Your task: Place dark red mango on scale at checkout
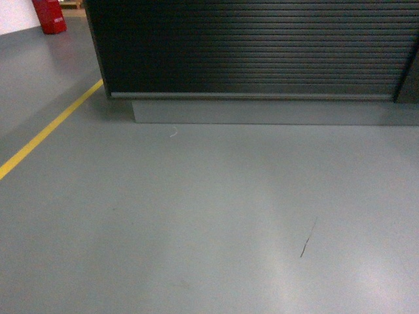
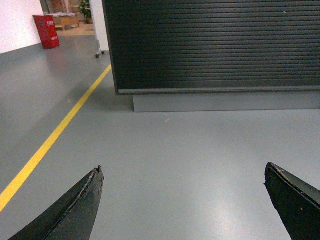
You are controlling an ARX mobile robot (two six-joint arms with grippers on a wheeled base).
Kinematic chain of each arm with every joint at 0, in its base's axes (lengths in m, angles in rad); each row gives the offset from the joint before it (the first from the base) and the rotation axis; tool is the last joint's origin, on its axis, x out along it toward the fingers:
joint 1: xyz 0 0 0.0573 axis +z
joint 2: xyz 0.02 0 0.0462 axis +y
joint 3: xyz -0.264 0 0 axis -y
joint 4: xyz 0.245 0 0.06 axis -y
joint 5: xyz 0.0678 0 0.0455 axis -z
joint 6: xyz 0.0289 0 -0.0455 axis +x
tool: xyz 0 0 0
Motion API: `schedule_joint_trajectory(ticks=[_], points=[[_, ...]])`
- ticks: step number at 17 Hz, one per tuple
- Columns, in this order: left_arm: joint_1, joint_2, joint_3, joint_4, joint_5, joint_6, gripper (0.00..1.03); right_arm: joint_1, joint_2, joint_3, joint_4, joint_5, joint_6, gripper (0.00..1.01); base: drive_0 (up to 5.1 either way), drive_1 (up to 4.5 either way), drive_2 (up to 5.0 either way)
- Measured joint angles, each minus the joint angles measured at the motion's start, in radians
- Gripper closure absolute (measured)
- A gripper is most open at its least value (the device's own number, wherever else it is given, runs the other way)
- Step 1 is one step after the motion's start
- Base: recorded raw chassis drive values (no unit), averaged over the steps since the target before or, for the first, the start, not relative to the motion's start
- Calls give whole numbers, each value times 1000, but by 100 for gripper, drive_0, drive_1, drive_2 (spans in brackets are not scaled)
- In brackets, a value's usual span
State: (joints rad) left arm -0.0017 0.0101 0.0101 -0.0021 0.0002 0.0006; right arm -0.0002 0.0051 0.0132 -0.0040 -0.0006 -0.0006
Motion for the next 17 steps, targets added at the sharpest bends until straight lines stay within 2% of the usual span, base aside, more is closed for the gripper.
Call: schedule_joint_trajectory(ticks=[17], points=[[0,0,0,-1,0,0,5,0,0,0,-5,0,0,3,0,423,-423]])
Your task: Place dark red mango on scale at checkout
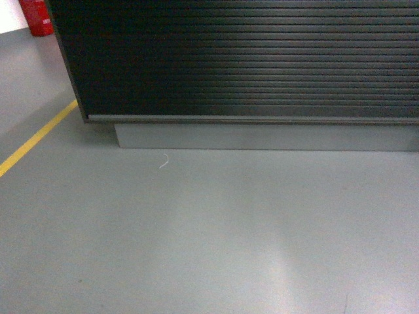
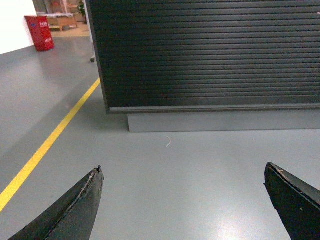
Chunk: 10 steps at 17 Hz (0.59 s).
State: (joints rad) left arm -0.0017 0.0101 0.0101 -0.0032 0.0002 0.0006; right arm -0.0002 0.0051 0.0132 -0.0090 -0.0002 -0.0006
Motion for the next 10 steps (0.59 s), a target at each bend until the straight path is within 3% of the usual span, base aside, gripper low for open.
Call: schedule_joint_trajectory(ticks=[10], points=[[0,0,0,-2,0,0,5,0,0,0,4,0,0,3,3,426,-419]])
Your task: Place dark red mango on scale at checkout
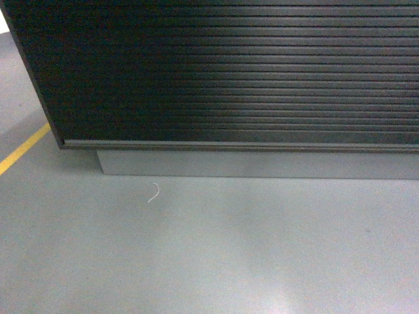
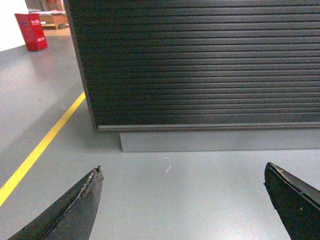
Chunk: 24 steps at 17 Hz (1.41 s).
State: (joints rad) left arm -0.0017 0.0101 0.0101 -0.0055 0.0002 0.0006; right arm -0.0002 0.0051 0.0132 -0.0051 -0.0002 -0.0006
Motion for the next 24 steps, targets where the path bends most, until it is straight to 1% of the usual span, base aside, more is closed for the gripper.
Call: schedule_joint_trajectory(ticks=[8,16,24], points=[[0,0,0,4,-2,0,5,0,0,0,4,0,0,3,8,410,-395],[0,0,0,2,0,0,5,0,0,0,2,0,0,3,-5,154,-165],[0,0,0,2,0,0,5,0,0,0,1,0,0,3,2,210,-205]])
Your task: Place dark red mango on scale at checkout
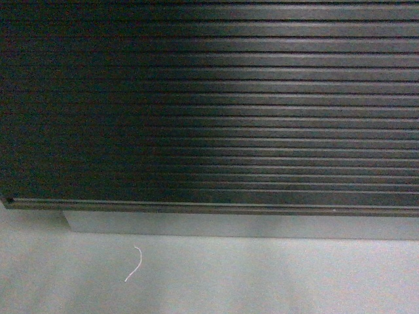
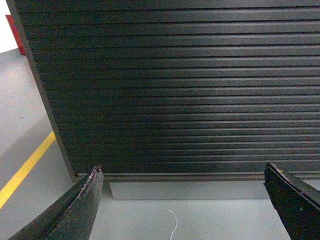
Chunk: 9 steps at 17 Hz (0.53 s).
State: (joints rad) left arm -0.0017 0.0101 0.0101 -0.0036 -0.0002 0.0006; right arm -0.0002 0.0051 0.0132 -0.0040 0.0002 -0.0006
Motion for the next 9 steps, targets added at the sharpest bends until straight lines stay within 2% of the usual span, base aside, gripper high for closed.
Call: schedule_joint_trajectory(ticks=[9], points=[[0,0,0,1,0,0,5,0,0,0,0,0,0,3,-3,206,-211]])
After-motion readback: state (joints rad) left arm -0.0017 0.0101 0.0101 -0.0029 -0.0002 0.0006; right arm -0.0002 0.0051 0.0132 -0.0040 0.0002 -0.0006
